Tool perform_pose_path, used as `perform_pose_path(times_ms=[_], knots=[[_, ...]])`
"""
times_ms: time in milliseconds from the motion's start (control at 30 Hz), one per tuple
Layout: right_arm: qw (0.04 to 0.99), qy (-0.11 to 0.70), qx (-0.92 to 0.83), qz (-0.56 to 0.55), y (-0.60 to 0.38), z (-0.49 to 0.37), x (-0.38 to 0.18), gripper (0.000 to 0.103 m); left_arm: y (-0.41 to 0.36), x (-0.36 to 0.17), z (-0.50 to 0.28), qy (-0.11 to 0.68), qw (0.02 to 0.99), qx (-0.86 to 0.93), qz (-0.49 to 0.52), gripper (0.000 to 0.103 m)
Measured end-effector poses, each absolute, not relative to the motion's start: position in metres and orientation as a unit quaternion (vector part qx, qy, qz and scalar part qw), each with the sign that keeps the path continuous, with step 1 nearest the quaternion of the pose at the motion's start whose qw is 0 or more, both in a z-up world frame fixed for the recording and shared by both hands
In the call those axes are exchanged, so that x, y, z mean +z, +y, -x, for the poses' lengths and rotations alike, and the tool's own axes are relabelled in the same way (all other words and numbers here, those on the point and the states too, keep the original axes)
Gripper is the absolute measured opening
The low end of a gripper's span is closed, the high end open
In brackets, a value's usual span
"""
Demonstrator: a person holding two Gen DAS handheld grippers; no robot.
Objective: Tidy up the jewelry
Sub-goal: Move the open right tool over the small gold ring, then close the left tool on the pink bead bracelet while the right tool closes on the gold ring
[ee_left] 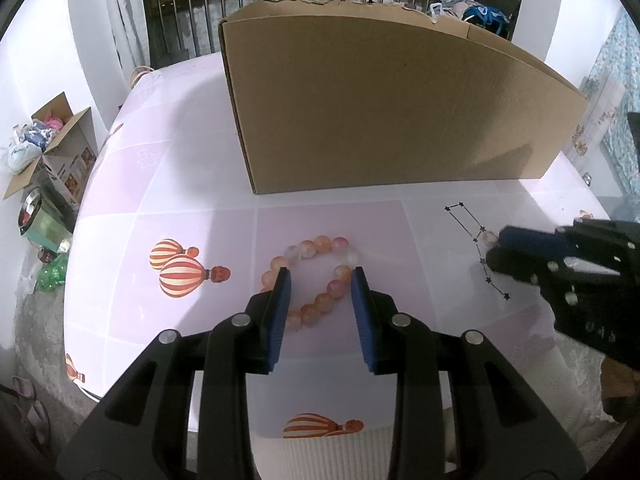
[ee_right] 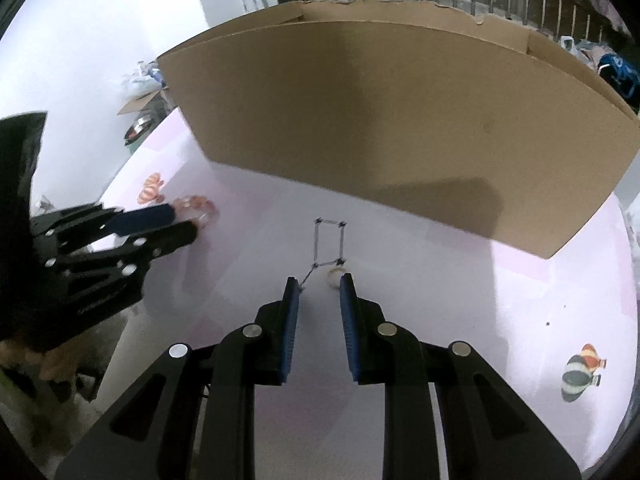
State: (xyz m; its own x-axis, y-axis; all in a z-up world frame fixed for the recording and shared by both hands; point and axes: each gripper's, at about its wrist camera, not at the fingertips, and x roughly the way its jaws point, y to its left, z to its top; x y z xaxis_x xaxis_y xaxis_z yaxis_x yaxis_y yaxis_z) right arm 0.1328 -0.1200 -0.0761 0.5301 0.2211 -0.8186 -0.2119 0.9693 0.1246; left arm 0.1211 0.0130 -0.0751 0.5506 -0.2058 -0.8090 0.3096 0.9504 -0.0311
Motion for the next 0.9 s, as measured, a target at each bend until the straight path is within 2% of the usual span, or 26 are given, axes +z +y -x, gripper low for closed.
perform_pose_path(times_ms=[500, 633, 900], knots=[[0.885, 0.457, 0.091, 0.014, -0.114, -0.138, -0.078, 0.021, 0.011, -0.075, -0.122, 0.45, 0.879, -0.146, -0.059, 0.03], [0.888, 0.452, 0.082, 0.027, -0.109, -0.137, -0.079, 0.013, 0.012, -0.075, -0.121, 0.45, 0.879, -0.147, -0.06, 0.03], [0.887, 0.452, 0.091, 0.011, -0.116, -0.134, -0.077, 0.012, 0.01, -0.075, -0.121, 0.448, 0.88, -0.149, -0.062, 0.03]])
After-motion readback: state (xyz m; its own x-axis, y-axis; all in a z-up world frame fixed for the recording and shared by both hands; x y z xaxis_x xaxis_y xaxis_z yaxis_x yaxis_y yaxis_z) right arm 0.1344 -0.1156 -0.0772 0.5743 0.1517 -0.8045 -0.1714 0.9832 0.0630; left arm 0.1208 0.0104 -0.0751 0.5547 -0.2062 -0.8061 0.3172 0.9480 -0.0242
